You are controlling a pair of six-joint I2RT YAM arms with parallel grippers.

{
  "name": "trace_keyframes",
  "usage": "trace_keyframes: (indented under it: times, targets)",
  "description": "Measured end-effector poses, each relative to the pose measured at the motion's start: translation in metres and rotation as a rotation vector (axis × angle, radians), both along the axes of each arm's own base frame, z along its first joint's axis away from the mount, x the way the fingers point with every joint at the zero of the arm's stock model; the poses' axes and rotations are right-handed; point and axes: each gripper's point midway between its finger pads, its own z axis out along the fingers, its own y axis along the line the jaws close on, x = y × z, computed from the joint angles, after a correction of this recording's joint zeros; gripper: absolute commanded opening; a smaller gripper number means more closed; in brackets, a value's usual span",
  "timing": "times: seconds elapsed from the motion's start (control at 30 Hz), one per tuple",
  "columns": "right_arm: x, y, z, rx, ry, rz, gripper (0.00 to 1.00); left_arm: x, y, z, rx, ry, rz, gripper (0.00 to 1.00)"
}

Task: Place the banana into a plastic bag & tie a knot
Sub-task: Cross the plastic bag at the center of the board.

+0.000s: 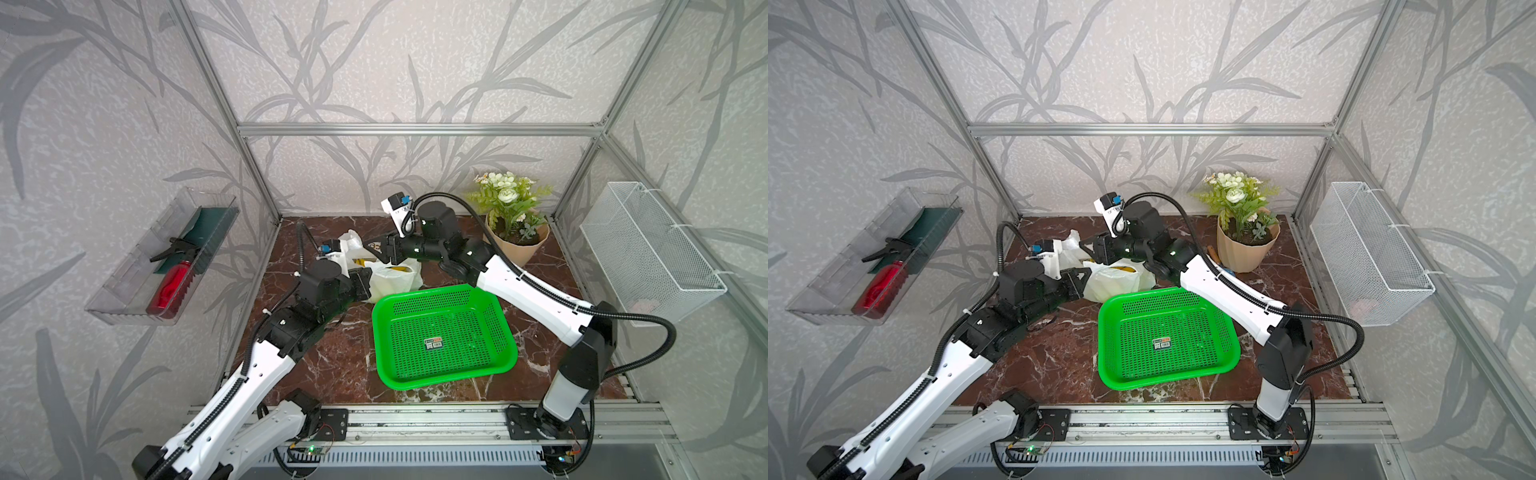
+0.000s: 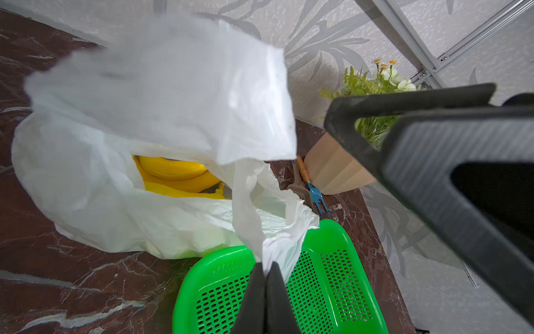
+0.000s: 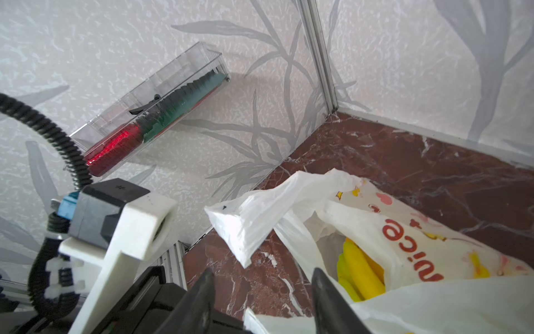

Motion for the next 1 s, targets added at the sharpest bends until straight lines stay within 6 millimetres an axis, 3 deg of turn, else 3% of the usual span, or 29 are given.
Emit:
trace_keyframes:
  times: [0.2, 0.4, 0.7, 1.0]
  targets:
    - [-0.009, 0.006, -0.02, -0.038, 0.143, -0.04, 0.6, 0.001, 0.001, 0.0, -0.01, 0.001, 0.008, 0.0]
    - [-0.008, 0.015, -0.01, -0.003, 0.207, -0.057, 0.56, 0.0, 0.001, -0.002, -0.014, 0.003, 0.01, 0.0]
    - [-0.003, 0.03, 0.004, 0.013, 0.196, -0.029, 0.35, 0.0, 0.001, -0.001, -0.023, 0.004, 0.011, 0.0]
    - [0.002, 0.04, -0.011, -0.021, 0.201, -0.008, 0.24, 0.0, 0.001, -0.001, -0.023, 0.004, 0.01, 0.0]
